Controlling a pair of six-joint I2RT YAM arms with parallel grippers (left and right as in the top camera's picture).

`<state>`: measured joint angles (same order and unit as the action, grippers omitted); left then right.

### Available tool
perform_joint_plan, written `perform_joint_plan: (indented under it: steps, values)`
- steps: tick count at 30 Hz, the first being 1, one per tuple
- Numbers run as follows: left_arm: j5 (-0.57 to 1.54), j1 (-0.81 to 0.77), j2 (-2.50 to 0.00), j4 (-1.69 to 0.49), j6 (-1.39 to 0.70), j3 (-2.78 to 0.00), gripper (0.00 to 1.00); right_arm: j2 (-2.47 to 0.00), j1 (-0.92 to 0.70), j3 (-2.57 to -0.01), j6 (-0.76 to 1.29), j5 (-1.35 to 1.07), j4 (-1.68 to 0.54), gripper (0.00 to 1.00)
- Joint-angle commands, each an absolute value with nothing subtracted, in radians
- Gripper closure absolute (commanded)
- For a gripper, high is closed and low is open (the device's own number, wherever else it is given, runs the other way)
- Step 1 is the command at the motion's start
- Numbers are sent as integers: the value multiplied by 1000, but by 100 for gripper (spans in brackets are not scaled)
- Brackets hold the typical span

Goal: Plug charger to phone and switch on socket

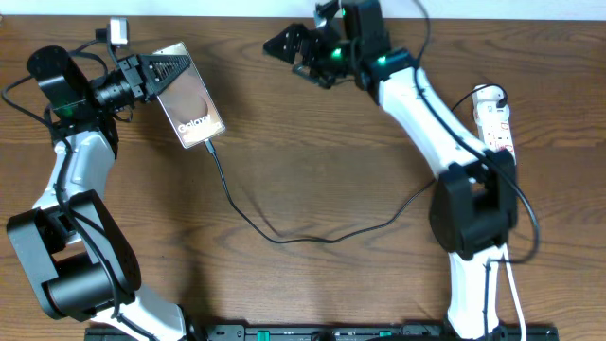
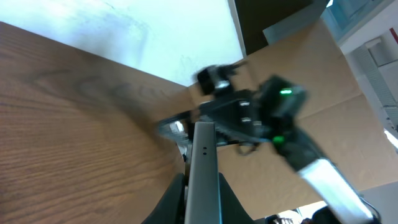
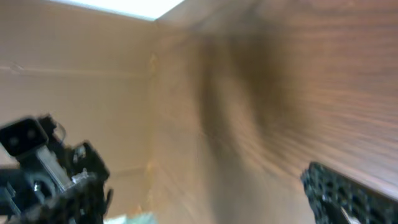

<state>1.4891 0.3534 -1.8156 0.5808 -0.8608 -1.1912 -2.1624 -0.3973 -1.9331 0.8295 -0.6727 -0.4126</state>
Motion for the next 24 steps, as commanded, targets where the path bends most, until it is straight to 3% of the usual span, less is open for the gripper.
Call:
perform_joint_plan:
  steps: [1,7,12,24]
  values:
    - [1499,360,-1794,582,-846,-1198,93,-2062,-414,-1991,686,-395,-533,1]
    - [1498,357,-1795,536,-778,-1189,93,-1949,-422,-1994,637,-205,-731,1]
    - [1457,352,-1795,329,-616,-1172,93,-1909,-422,-1994,604,-139,-842,1]
    - [1129,333,-1796,-108,-313,-1120,93,-1909,-422,-1993,593,-129,-940,1]
